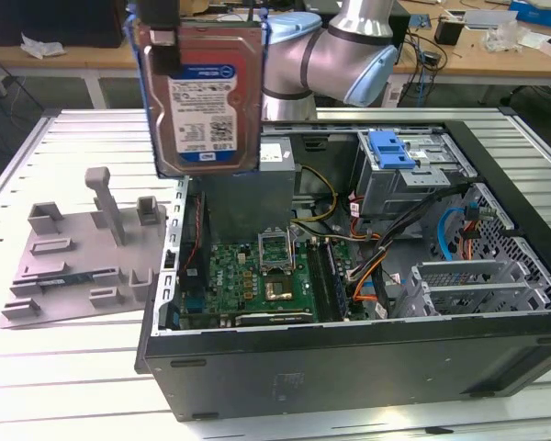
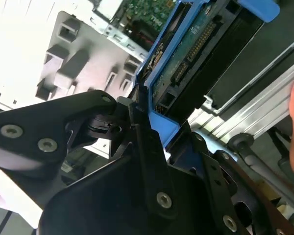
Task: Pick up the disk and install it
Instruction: 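Pick up the disk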
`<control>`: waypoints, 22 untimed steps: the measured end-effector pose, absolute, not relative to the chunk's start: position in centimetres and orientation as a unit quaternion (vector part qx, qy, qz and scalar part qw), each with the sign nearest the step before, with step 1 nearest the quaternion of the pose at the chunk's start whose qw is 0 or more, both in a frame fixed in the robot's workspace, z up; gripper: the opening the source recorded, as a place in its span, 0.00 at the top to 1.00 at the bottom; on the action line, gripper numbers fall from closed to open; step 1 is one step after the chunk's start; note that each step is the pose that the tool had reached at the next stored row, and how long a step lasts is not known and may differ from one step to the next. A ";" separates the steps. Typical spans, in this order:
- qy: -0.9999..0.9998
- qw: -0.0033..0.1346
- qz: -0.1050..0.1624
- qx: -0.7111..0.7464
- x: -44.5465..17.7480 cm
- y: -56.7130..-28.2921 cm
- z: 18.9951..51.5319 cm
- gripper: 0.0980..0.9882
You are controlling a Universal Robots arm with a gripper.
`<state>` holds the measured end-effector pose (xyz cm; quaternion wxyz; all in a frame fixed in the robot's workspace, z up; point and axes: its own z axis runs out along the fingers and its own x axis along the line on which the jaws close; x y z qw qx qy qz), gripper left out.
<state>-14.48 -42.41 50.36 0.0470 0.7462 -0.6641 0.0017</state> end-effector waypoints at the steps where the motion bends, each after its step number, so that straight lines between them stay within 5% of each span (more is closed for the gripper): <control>1: -0.664 0.047 0.001 0.746 -14.0 -42.6 50.4 0.70; 22: -0.664 0.054 -0.006 0.746 -2.8 -47.2 50.4 0.70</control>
